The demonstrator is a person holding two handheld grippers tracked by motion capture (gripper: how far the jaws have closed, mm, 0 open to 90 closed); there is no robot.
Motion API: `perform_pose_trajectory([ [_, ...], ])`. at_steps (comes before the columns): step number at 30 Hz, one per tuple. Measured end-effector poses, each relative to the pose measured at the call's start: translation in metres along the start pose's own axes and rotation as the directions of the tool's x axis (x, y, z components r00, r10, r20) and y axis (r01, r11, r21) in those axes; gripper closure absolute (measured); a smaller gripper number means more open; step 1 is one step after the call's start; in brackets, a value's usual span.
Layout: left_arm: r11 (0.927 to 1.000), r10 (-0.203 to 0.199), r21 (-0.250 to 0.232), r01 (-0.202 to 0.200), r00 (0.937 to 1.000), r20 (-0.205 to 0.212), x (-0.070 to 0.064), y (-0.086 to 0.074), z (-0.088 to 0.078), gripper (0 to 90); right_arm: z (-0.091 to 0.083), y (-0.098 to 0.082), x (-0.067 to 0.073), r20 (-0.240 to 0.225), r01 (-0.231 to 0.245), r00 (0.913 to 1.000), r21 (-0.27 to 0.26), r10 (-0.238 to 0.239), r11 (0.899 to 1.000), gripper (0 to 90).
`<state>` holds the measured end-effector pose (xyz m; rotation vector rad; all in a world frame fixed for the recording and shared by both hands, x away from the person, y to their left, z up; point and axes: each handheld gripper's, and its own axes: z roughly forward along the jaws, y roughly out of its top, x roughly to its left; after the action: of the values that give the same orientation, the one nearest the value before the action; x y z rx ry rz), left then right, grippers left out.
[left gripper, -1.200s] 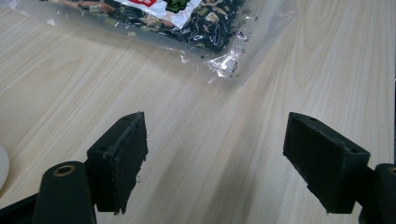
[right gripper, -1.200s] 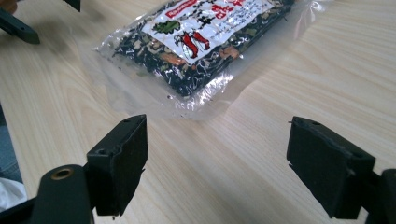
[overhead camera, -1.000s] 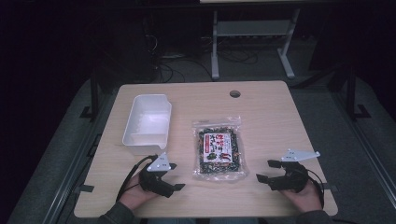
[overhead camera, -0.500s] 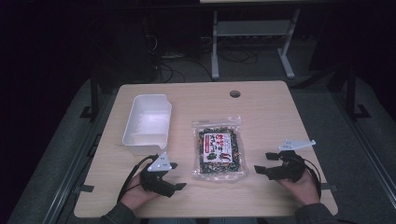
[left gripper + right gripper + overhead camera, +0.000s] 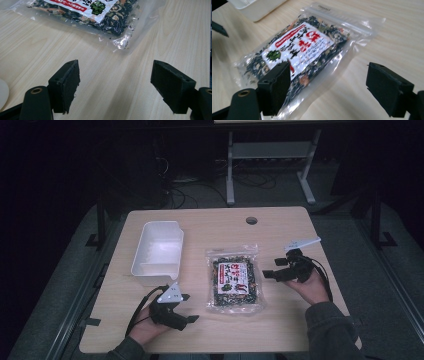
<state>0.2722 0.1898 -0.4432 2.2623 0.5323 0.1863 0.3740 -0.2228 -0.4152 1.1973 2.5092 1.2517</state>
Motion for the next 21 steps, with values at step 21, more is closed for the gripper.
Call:
perform_pose_trajectory([
  [21,1.0,-0.008,-0.003,0.009,0.9997,0.025,0.005,0.002,0.001,21.9,0.054,0.056,-0.048,0.04,-0.084,0.9958,0.06,0.082,0.995,24.4],
])
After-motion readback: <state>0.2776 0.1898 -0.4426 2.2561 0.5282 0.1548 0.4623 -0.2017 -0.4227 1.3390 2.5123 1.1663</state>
